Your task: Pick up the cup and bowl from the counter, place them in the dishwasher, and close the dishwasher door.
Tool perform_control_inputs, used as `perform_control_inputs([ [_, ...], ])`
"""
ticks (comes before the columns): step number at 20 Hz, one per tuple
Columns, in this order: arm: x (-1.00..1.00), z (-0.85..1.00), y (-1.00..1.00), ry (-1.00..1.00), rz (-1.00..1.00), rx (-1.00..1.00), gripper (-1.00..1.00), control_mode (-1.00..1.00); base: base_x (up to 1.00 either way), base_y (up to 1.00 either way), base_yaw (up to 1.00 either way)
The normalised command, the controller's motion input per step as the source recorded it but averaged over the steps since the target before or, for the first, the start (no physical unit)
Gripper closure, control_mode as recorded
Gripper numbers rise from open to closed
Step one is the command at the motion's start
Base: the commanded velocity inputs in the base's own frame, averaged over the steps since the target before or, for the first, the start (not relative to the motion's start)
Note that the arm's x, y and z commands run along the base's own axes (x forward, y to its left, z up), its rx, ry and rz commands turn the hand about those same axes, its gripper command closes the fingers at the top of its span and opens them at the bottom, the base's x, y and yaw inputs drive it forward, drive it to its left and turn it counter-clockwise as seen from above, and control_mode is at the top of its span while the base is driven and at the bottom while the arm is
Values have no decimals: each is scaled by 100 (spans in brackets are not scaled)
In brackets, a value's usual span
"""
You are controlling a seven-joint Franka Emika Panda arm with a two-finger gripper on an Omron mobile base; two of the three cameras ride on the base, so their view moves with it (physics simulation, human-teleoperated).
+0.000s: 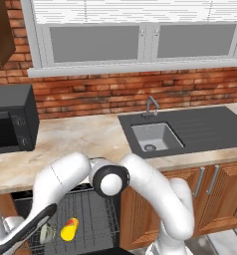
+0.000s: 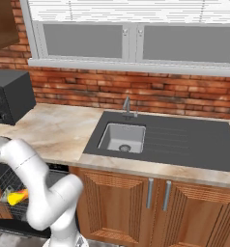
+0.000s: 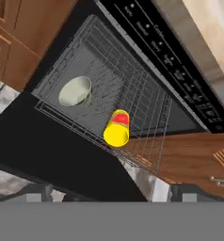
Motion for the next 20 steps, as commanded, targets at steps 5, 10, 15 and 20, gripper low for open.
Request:
perform_control_inputs([
  [5,-100,-17,-82,-25,31,0,-100,-100,0,0,0],
  [10,-88,-17,-96,-26,26,0,-100,-100,0,0,0],
  [15,-48,-31,-81,-19,20,0,-100,-100,0,0,0],
  [20,-19,-15,-75,-17,14,-1,-100,-100,0,0,0],
])
